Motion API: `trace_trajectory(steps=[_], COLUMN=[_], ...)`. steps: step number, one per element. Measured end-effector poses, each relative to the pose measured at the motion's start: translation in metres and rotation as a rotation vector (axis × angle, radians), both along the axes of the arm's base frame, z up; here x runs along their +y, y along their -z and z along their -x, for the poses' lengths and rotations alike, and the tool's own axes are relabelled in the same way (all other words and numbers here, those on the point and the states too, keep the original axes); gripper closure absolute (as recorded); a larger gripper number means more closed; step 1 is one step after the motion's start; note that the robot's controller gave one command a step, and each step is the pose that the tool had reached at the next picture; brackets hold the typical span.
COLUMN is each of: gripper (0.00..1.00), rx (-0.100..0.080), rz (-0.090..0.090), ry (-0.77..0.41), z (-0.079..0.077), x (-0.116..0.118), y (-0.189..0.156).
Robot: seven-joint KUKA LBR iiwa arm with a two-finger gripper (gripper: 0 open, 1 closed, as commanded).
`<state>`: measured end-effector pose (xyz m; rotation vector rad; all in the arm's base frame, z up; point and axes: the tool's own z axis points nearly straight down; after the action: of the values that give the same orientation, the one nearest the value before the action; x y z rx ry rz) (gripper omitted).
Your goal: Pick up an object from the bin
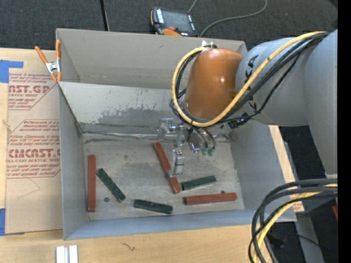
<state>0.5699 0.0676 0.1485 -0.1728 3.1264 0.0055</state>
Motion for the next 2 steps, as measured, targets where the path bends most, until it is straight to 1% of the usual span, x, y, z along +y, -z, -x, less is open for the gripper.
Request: trace_trajectory(steps=[1,2], gripper=[0.00,0.00], rx=[0.017,0.014], rz=[0.006,0.005], ry=[-0.020,-0.041], z=[0.024,0.078], x=[-0.069,-0.103], y=[0.078,0.074])
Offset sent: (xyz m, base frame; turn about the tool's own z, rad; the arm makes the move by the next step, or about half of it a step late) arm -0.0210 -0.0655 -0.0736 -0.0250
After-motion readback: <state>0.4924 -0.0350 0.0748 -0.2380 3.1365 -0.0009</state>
